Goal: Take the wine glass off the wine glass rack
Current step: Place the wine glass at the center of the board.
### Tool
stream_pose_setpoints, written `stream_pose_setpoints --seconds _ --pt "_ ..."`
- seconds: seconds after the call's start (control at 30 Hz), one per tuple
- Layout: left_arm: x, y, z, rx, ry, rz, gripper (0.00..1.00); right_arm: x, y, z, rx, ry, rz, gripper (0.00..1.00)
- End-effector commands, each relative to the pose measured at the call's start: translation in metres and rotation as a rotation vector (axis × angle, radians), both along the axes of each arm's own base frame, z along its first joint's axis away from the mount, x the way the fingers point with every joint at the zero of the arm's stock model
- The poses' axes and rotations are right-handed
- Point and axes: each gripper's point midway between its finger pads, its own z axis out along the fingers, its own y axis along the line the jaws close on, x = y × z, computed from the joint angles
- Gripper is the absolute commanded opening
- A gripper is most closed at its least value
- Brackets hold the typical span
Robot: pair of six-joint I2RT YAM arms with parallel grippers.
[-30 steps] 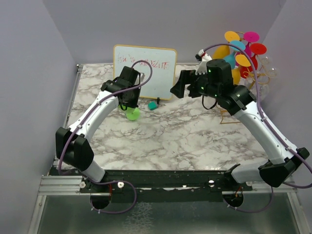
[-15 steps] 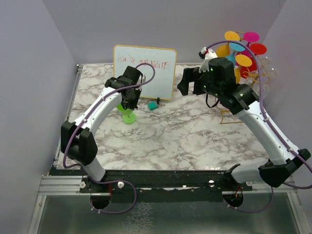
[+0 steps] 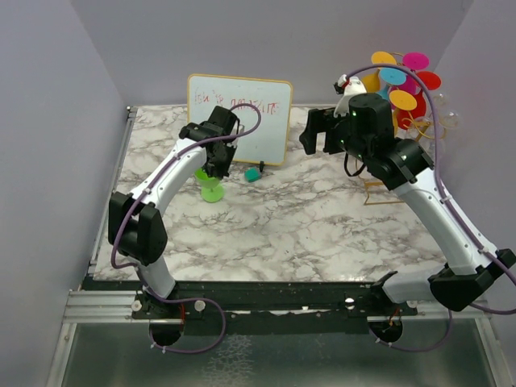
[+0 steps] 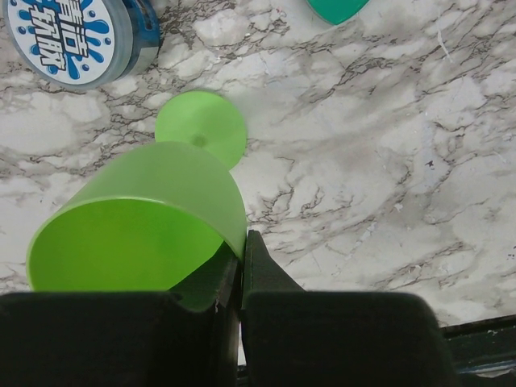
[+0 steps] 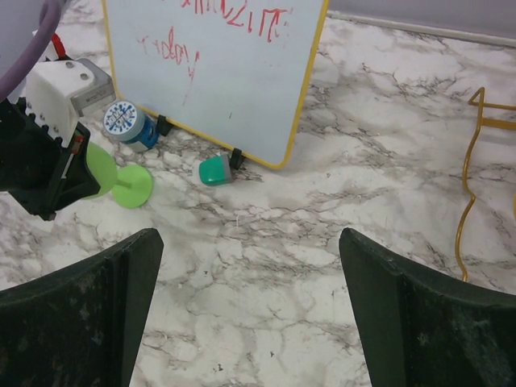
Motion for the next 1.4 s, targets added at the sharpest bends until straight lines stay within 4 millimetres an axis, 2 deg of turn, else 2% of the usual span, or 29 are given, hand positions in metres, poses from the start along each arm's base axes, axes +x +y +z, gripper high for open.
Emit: stream_pose_setpoints --seconds 0.0,0.17,0.33,0.57,0.67,0.77,0.9,0.97,1.03,1.23,1.37 --pt "0.002 0.01 0.004 0.044 -0.005 0.003 0.01 -0.004 -0.019 0.015 -0.025 -0.038 -0.051 0.98" --pt "0.004 0.012 0.0 0.048 0.001 0.017 0.06 -0.002 -0.024 0.017 -0.048 -0.043 -0.077 0.98" --pt "0.008 0.014 0.001 0.044 -0.009 0.031 0.25 -0.001 -0.031 0.019 -0.068 -0.048 -0.104 0.98" --pt "0.011 0.019 0.009 0.043 -0.04 0.048 0.38 -0.001 -0.033 0.022 -0.068 -0.055 -0.115 0.97" --pt "0.012 0.019 0.018 0.026 -0.06 0.054 0.51 -0.001 -0.035 0.024 -0.08 -0.06 -0.118 0.97" --pt "0.014 0.017 0.031 0.004 -0.104 0.064 0.59 0.0 -0.038 0.023 -0.099 -0.063 -0.127 0.98" --pt "0.016 0.014 0.056 -0.045 -0.171 0.072 0.84 0.004 -0.045 0.022 -0.137 -0.065 -0.161 0.98" --pt "0.017 0.01 0.069 -0.087 -0.217 0.079 0.88 0.009 -0.055 0.023 -0.177 -0.082 -0.215 0.98" --pt "0.02 0.003 0.085 -0.149 -0.272 0.073 0.98 0.017 -0.068 0.03 -0.222 -0.118 -0.284 0.98" --pt "0.014 -0.007 0.128 -0.27 -0.393 0.044 0.99 0.033 -0.097 0.055 -0.358 -0.181 -0.451 0.99" --pt "-0.002 -0.03 0.148 -0.424 -0.417 -0.05 0.99 0.036 -0.117 0.063 -0.458 -0.202 -0.541 1.0"
